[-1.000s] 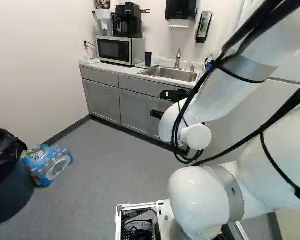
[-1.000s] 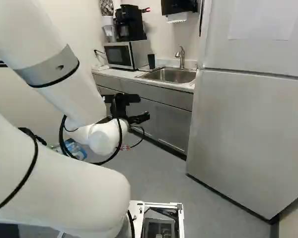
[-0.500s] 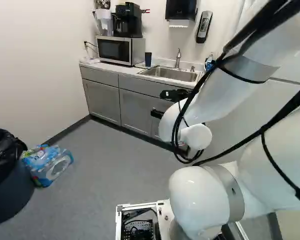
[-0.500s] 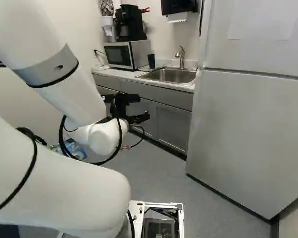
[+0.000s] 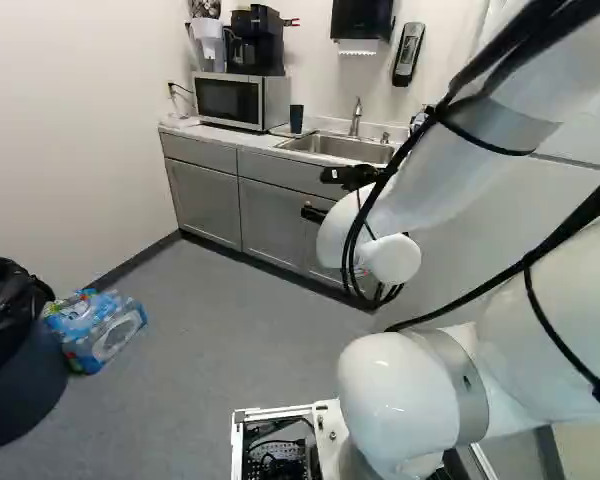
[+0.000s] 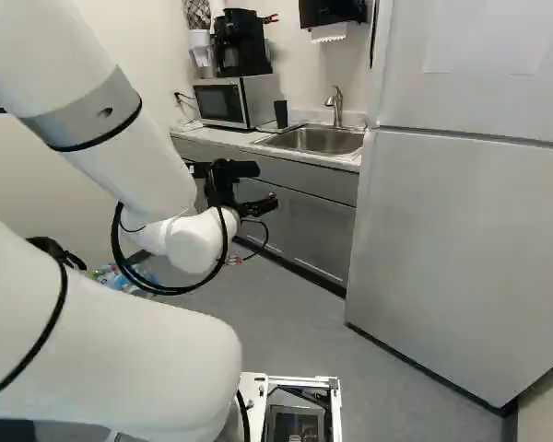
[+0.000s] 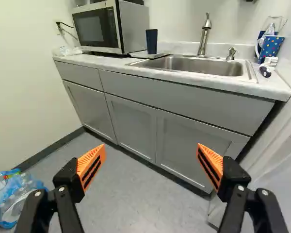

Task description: Rinse the cup and place it in the tray

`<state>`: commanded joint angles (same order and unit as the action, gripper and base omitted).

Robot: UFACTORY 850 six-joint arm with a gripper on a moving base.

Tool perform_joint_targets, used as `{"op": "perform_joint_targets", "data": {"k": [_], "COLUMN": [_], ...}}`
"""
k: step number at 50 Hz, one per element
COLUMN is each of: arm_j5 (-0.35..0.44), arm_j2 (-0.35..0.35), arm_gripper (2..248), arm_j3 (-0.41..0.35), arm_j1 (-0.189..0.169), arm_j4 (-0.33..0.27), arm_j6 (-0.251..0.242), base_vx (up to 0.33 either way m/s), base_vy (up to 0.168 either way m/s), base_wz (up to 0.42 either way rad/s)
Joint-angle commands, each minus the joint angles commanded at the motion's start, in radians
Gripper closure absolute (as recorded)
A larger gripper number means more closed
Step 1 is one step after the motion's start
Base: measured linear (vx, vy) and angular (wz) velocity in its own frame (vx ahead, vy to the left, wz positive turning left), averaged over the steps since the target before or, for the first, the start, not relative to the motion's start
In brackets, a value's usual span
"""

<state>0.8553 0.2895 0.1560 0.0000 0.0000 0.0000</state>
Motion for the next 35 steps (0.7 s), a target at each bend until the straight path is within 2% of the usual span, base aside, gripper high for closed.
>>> {"op": "perform_joint_targets", "data": {"k": [35], "arm_j5": [-0.100], "arm_j2": [0.002], "arm_gripper": [3], "arm_j3": [0.084], "arm_j1": [0.000], "arm_j4": [0.000], "arm_j6": [0.000], "base_vx": [0.000], "base_vy": [0.000], "base_wz": [0.000]}}
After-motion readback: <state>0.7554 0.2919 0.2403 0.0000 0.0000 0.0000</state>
